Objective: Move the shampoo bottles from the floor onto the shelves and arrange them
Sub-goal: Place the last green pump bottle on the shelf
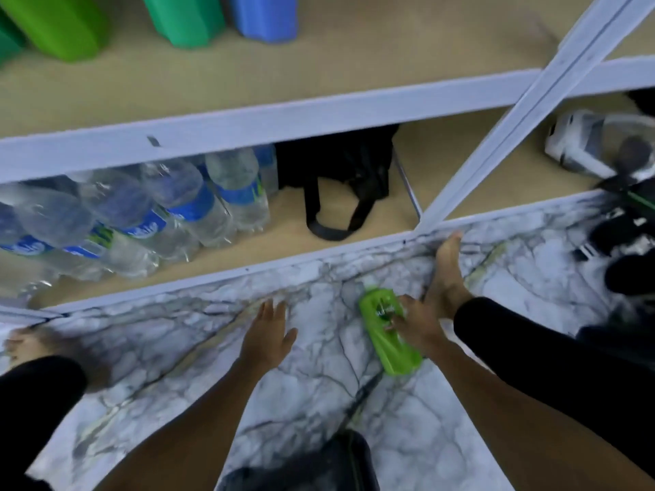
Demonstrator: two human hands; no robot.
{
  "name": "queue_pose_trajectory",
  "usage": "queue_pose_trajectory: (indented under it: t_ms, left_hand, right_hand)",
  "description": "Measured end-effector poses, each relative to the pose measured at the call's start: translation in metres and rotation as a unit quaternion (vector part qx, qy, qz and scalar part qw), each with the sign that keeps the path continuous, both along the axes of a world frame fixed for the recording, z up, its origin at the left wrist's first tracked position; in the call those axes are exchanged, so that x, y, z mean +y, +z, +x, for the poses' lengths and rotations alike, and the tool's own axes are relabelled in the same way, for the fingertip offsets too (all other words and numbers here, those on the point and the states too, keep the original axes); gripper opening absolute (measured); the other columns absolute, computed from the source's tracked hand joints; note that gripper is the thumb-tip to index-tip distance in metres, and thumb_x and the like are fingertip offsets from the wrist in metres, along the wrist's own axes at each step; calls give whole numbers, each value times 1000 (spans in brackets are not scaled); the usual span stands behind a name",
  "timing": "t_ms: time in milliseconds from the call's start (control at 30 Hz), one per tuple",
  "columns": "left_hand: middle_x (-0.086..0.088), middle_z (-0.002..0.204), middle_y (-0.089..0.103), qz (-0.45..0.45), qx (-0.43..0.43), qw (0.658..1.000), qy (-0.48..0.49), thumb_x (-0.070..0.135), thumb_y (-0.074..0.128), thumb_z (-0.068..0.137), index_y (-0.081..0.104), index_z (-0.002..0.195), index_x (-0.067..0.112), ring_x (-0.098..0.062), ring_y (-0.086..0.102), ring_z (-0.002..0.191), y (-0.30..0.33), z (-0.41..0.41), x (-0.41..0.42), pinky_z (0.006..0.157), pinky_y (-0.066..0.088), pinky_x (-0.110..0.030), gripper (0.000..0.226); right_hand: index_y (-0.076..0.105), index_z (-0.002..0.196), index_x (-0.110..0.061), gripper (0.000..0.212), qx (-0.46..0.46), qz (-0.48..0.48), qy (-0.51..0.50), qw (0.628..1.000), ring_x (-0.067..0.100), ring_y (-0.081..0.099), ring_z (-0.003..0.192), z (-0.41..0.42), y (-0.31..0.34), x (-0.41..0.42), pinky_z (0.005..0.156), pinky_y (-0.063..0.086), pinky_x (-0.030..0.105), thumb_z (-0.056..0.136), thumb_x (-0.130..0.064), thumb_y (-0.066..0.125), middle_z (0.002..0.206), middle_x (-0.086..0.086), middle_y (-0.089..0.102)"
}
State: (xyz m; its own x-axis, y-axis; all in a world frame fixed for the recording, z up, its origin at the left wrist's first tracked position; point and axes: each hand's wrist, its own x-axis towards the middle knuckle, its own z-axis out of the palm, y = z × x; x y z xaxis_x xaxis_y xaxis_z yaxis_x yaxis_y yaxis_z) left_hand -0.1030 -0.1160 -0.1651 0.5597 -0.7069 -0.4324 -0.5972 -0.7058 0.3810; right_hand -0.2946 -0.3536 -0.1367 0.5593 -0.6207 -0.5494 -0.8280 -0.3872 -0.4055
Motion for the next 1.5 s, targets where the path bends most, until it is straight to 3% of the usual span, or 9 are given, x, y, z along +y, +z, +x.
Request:
queue_pose_trajectory:
  t_ms: [233,400,533,600,833,1100,1233,1433,1500]
  left_hand:
    - [-19,159,4,63,3,998,-22,45,48,95,13,153,17,-37,1,147,-65,-11,-9,113,24,-50,73]
    - [-24,157,1,81,-24,996,-28,51,50,92,12,153,20,-42,-3,145,-91,-15,-20,116,9,-54,78]
    - [-21,158,-7,88,-15,996,-23,52,48,92,6,153,23,-40,-10,145,-96,-16,-20,116,4,-53,80]
    - [-20,158,-9,94,-6,995,-28,48,48,93,4,153,23,-39,-11,146,-92,-14,-19,117,6,-52,78]
    - [-17,159,3,74,54,996,8,36,49,95,13,151,19,-33,-4,147,-51,9,-14,108,33,-50,69]
    - [-25,152,22,-13,25,999,46,30,53,93,26,147,11,-35,16,144,19,23,4,109,34,-46,64]
    - [-17,152,30,-114,20,988,101,35,49,97,31,146,7,-30,29,140,77,29,2,109,34,-41,59]
    - [-19,100,68,-317,-106,934,128,35,49,97,55,129,8,-34,64,86,187,42,-5,72,45,-32,42]
    - [-16,100,69,-377,-146,907,121,34,49,97,59,124,7,-31,64,82,221,49,-8,72,48,-33,40]
  right_hand:
    - [51,129,-14,75,19,63,-113,991,32,60,106,-7,-44,-10,87,50,42,65,-28,87,111,15,65]
    - [48,115,-20,66,-33,199,-199,959,-3,62,67,-12,-59,-12,54,47,11,64,-6,88,85,-6,61]
    - [61,105,-22,55,-1,235,-164,958,11,68,85,-5,-79,-5,70,56,28,60,-30,91,91,-5,71]
    - [62,103,-21,49,7,231,-162,959,10,66,82,2,-81,2,65,52,25,63,-33,88,90,-4,70]
    - [67,94,-14,59,18,159,-174,972,22,66,83,19,-74,31,70,57,35,54,-51,86,88,5,68]
    - [66,91,-18,52,-80,92,-176,977,23,67,80,26,-26,53,71,58,41,54,-48,85,85,3,70]
    - [63,91,-19,40,-192,70,-187,961,21,65,80,46,34,61,72,54,33,62,-28,88,84,1,69]
    - [65,96,-15,43,-363,54,-207,907,15,69,81,64,132,70,71,54,30,61,-22,90,85,-3,72]
    - [67,96,-16,43,-404,35,-201,892,13,69,78,67,169,72,69,56,29,61,-24,90,85,-3,73]
